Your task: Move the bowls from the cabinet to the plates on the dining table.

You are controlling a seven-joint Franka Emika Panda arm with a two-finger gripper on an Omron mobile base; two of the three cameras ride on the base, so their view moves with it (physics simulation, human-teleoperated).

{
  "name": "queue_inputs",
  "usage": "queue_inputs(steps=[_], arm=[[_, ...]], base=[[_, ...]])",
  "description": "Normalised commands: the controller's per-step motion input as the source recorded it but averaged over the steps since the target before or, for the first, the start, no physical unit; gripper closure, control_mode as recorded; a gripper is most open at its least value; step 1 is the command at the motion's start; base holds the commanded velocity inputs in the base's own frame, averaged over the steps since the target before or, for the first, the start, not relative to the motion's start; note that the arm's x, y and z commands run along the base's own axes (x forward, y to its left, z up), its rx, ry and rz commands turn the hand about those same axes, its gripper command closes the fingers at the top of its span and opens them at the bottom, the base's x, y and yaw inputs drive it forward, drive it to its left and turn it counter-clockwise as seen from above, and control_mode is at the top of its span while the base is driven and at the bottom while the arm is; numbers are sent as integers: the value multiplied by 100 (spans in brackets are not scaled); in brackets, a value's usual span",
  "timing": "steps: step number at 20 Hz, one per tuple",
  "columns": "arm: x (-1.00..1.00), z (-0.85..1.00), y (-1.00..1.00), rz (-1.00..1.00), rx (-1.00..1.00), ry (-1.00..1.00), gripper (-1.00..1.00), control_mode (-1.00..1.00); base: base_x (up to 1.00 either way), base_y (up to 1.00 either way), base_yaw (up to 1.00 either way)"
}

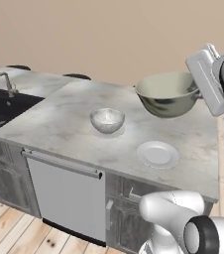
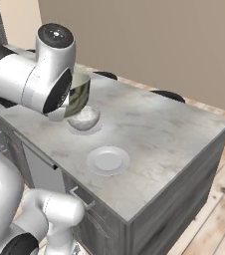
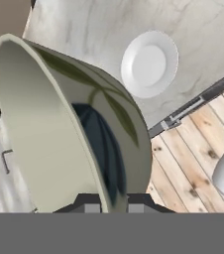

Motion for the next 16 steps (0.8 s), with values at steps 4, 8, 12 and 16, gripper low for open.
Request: queue_inputs(steps=[4, 8, 12, 16], arm=[[29, -26, -7, 11, -1, 7, 100, -100], [28, -25, -10, 12, -1, 4, 100, -100], [26, -21, -9, 12, 0, 1, 100, -100], [23, -23, -9, 13, 0, 1, 100, -100]], base=[[0, 0, 0], [0, 0, 0], [0, 0, 0], [0, 0, 0]])
